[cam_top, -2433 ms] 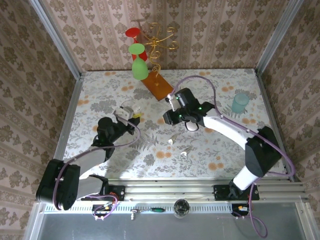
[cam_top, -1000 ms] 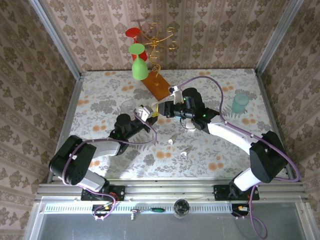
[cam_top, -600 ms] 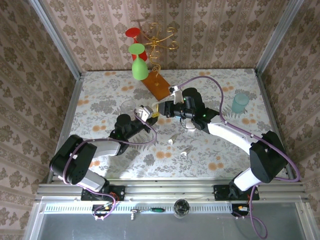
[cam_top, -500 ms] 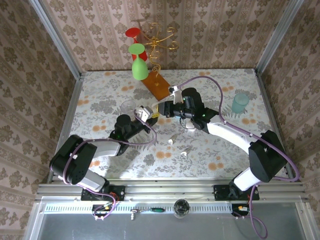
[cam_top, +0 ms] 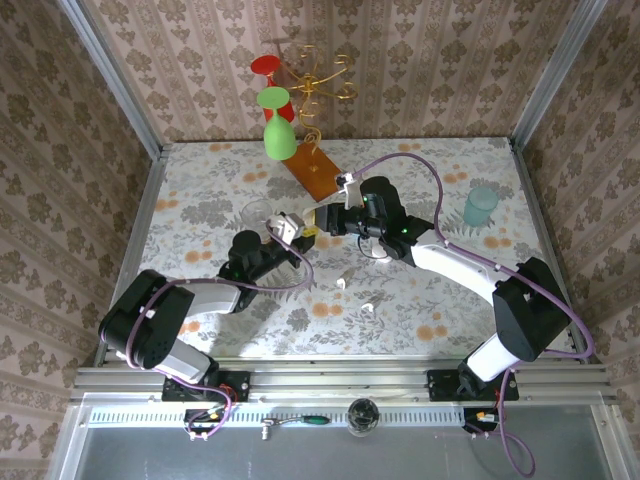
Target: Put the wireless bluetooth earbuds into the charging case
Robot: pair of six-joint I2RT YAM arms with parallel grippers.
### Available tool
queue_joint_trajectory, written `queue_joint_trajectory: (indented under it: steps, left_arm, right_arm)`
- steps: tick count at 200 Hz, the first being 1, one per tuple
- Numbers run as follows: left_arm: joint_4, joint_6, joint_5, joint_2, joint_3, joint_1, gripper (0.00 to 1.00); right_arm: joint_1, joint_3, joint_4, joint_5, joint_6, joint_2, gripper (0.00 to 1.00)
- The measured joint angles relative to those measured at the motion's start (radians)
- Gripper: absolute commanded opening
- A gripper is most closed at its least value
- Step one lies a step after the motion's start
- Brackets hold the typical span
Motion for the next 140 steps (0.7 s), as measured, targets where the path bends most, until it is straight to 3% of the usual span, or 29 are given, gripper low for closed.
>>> queue_joint_trajectory:
  steps: [52, 92, 111, 140]
  left_arm:
    - [0.000, -0.021, -0.007, 0.000, 0.002, 0.000, 0.00]
    - [-0.006, -0.024, -0.003, 0.000, 0.002, 0.000, 0.00]
    - [-0.009, -0.024, 0.004, 0.000, 0.002, 0.001, 0.00]
    - [-0.009, -0.024, 0.019, 0.000, 0.002, 0.003, 0.00]
  right_arm:
    - [0.000, -0.013, -0.008, 0.021, -0.005, 0.000, 0.30]
    - [0.000, -0.013, -0.007, 0.022, -0.005, -0.001, 0.44]
    - [0.000, -0.013, -0.008, 0.021, -0.006, -0.003, 0.43]
    - [-0.001, -0.012, -0.015, 0.010, -0.010, -0.004, 0.35]
